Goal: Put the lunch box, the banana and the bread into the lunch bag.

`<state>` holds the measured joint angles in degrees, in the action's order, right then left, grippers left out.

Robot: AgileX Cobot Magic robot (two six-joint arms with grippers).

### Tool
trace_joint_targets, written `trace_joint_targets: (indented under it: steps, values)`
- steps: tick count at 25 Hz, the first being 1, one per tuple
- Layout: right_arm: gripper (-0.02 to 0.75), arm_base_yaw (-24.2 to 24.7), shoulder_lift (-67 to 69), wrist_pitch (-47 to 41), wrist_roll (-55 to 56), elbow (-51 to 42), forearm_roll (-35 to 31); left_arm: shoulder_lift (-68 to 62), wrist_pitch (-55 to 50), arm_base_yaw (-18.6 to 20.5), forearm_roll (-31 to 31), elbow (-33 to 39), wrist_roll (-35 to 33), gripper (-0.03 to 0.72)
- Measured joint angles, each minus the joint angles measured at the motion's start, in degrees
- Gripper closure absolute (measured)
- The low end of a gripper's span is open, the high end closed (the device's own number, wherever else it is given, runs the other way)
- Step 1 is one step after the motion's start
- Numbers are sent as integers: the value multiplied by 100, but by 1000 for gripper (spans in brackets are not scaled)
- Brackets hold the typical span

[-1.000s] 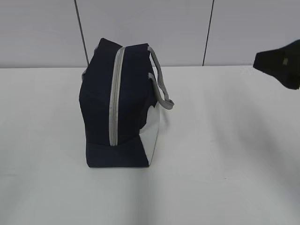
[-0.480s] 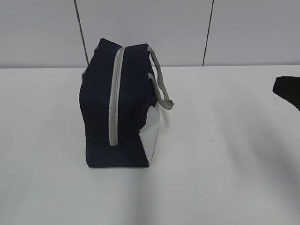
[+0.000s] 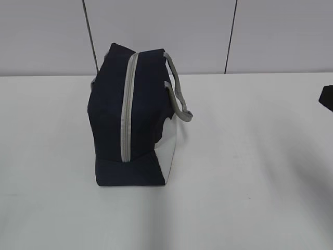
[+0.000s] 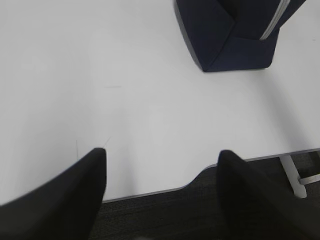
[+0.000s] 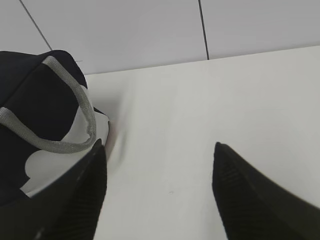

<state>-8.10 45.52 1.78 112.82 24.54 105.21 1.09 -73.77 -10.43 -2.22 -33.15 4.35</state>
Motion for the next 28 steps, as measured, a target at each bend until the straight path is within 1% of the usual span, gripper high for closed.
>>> trace_joint_targets:
  steps: [9, 11, 12, 14, 15, 19, 20, 21, 22, 24, 26, 27, 28]
  values:
    - [246, 0, -552, -84, -80, -257, -70, 0, 0, 0, 0, 0, 0, 244]
    - [246, 0, -615, -141, -510, -299, -453, 0, 0, 0, 4, 0, 0, 247]
    - [246, 0, -627, -178, -794, -303, -785, 0, 0, 0, 4, 0, 0, 251]
    - [246, 0, -626, -210, -1781, -312, -1690, 0, 0, 0, 4, 0, 0, 258]
    - [246, 0, -628, -262, -2451, -316, -2340, 0, 0, 0, 4, 0, 0, 260]
    - [246, 0, -638, -606, -5365, -316, -5380, 0, 0, 0, 4, 0, 0, 265]
    - [246, 0, -649, -736, -6298, -316, -6182, 0, 0, 0, 4, 0, 0, 265]
    - [246, 0, -678, -858, -6949, -316, -6821, 0, 0, 0, 4, 0, 0, 267]
    - [246, 0, -704, -1069, -7599, -275, -7554, 0, 0, 0, 4, 0, 0, 270]
    - [246, 0, -793, -1620, -9281, -117, -8885, 0, 5, 0, 4, 0, 0, 274]
    - [246, 0, -912, -2193, -10384, 86, -9783, 0, 5, 0, 4, 0, 0, 275]
    - [246, 0, -995, -2409, -10804, 161, -10123, 0, 5, 0, 4, 0, 0, 275]
    - [246, 0, -1100, -2657, -11063, 234, -10330, 0, 5, 0, 4, 0, 0, 275]
